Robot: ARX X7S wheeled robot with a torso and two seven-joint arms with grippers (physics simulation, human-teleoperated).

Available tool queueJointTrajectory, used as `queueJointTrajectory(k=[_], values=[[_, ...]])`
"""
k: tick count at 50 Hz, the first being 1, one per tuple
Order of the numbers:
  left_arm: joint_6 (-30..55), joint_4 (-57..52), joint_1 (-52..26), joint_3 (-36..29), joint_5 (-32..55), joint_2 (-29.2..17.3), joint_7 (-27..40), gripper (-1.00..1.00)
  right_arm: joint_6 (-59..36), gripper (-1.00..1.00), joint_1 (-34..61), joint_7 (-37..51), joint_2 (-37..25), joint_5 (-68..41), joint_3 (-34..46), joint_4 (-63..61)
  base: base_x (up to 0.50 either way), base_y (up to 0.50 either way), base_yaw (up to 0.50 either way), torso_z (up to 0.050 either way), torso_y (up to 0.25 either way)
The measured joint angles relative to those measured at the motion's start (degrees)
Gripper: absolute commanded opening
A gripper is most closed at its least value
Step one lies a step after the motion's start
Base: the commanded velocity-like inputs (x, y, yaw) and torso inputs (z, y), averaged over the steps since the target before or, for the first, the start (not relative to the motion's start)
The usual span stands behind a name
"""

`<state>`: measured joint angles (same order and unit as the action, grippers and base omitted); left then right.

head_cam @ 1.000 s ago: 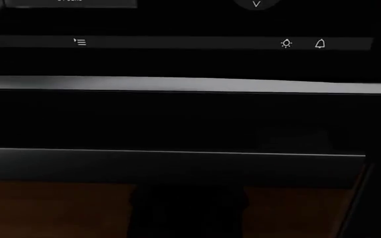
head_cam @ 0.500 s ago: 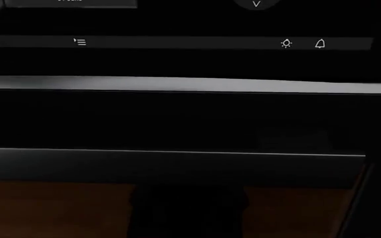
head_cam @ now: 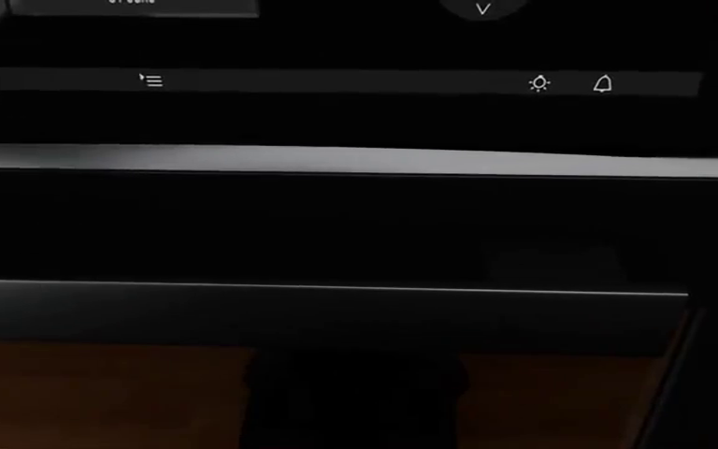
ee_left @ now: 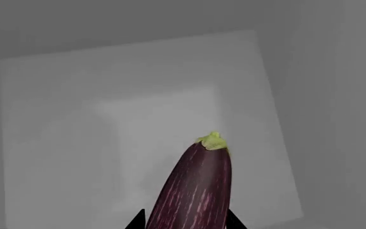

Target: Pick the eggplant from the counter and place it in the microwave.

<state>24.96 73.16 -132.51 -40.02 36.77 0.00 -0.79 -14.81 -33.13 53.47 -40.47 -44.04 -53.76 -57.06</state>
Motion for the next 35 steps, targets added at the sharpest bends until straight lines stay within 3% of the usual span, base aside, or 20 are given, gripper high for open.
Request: queueJointTrajectory(k=[35], values=[[8.21,-4.49,0.69,6.55,-10.16,-0.01,-1.87,-1.0,-0.29,1.0,-0.41,0.04,-0.01,0.3,0.26,0.02,0.0,0.0,0.0,0.0,0.0]])
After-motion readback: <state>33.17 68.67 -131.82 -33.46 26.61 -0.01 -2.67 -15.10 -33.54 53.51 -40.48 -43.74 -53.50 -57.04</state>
